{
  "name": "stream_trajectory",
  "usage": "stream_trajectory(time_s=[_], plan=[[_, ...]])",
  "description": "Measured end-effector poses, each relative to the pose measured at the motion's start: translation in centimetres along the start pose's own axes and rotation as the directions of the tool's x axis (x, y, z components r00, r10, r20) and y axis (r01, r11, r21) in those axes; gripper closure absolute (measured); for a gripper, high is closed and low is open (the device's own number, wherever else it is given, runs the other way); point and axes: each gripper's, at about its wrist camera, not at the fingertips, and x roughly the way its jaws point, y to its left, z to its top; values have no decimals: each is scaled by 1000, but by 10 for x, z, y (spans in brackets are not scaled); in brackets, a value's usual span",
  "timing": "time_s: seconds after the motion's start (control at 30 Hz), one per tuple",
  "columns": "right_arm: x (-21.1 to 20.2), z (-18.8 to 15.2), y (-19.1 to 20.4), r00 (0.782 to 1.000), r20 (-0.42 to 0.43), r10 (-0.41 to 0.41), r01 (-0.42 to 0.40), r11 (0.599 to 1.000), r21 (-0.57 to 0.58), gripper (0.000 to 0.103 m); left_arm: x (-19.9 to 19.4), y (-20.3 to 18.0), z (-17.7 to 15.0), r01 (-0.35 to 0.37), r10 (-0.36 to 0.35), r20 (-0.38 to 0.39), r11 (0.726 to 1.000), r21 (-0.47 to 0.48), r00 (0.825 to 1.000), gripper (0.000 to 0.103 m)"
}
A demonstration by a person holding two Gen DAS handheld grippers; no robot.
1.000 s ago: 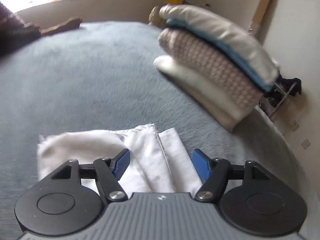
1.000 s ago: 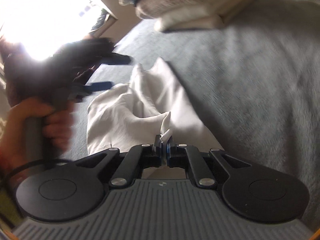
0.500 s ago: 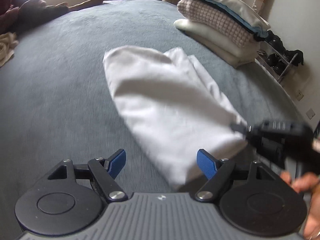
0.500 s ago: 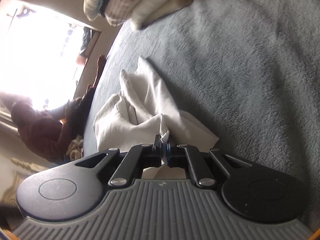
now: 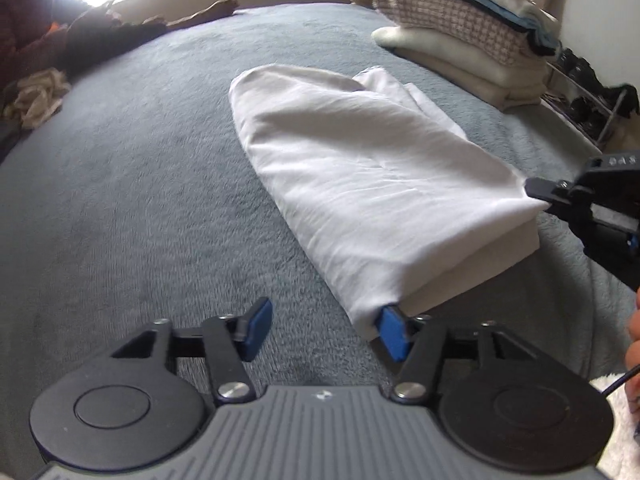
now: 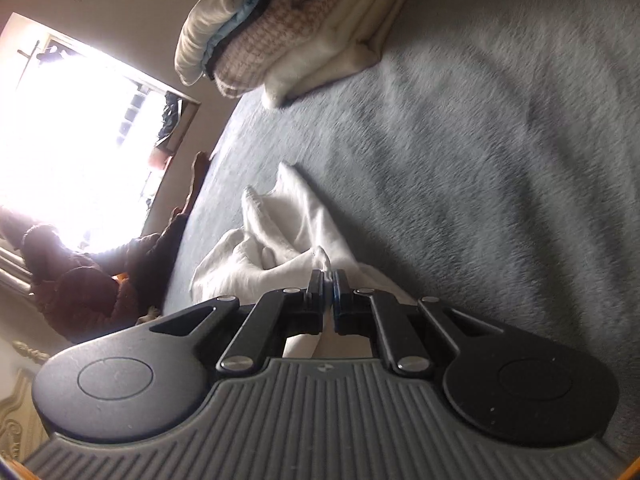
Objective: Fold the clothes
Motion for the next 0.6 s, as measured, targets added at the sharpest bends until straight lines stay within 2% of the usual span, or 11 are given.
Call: stream_trajectory(time_s=[0.1,0.27,0.33,0.4,0.47,0.53,0.6], plan=[[-1,1,-11,999,0,-45,45,998,50,100,2,3,-3,-19,18,-22,999,-37,1000,53],[-9,6,-26,1000,0,25,-25,987,160,97,5,3,-3,-12,12,-23,999,-37,1000,52],[-14,7,-26,997,-7,83,-80,980,182,95,7,3,-3,-17,16,-21,999,-31,1000,52],[-17,7,-20,993,-44,105,-98,984,151,85,7,2,-5,-22,21,-21,999,-36,1000,51],[-16,6,-14,991,-90,98,-88,990,108,51,8,1,-6,-27,26,-20,999,-41,999,51],[-10,3,-8,987,-138,80,-71,995,66,45,8,1,-6,-33,32,-17,999,-41,999,51],[-5,0,-2,981,-185,60,-56,998,23,44,8,0,-7,-39,39,-13,999,-38,999,51]])
